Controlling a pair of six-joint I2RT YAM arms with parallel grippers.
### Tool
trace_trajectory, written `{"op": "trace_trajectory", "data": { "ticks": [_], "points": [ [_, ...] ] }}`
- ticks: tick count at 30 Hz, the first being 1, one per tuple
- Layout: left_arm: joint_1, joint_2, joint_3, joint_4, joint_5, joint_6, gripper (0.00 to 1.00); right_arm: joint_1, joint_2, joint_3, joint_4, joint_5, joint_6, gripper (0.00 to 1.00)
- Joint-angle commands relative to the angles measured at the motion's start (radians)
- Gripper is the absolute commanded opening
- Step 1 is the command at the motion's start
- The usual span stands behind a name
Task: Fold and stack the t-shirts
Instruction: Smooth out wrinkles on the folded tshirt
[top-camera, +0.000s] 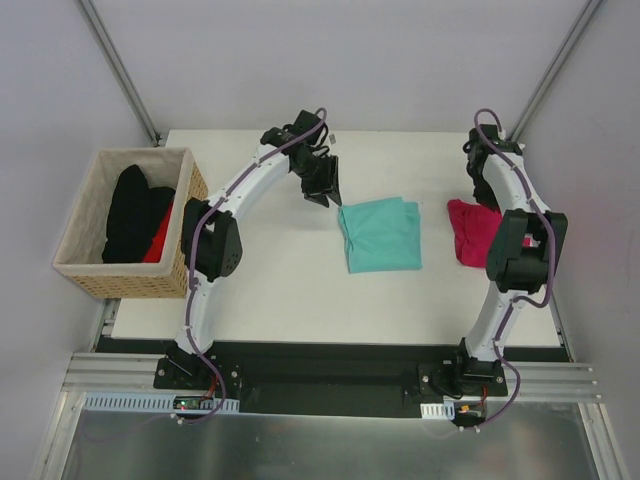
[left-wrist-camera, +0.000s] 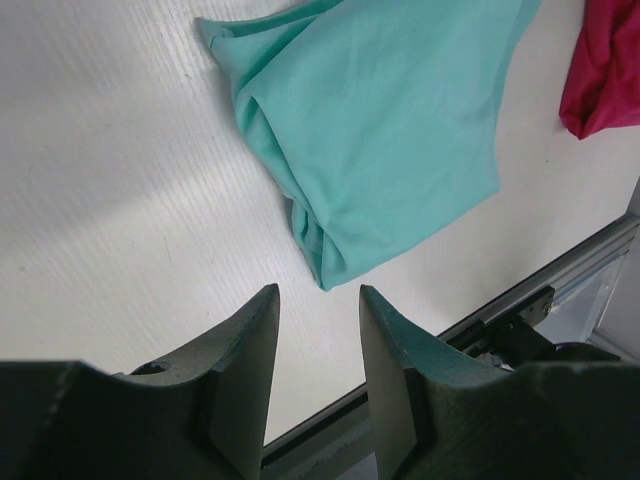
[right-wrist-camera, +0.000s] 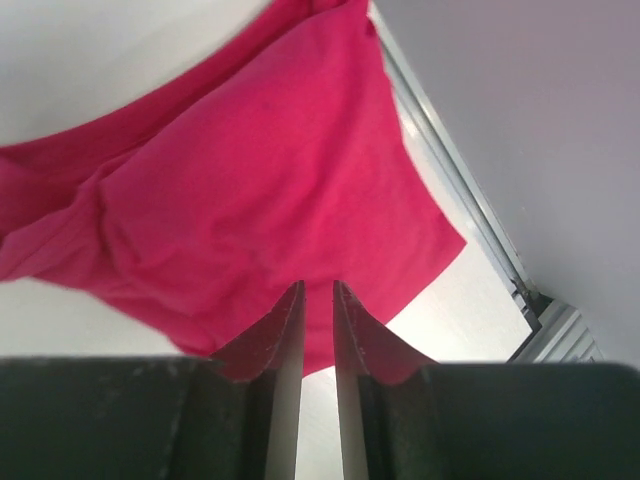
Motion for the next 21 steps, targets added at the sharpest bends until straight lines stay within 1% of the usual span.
{"op": "trace_trajectory", "data": {
  "ticks": [1, 7, 21],
  "points": [
    [0.013, -0.092, -0.005, -0.014, -0.011, 0.030, 0.36, -0.095, -0.051, 0.039, -0.006, -0.004, -0.007, 0.19],
    [0.027, -0.132, -0.013, -0.025, -0.011, 0.029, 0.35, -0.207, 0.003, 0.054, 0.001, -0.030, 0.013, 0.17],
    [0.062, -0.175, 0.021, -0.116, -0.043, 0.040, 0.34, -0.342, 0.110, 0.046, 0.089, -0.045, 0.054, 0.17]
  ]
}}
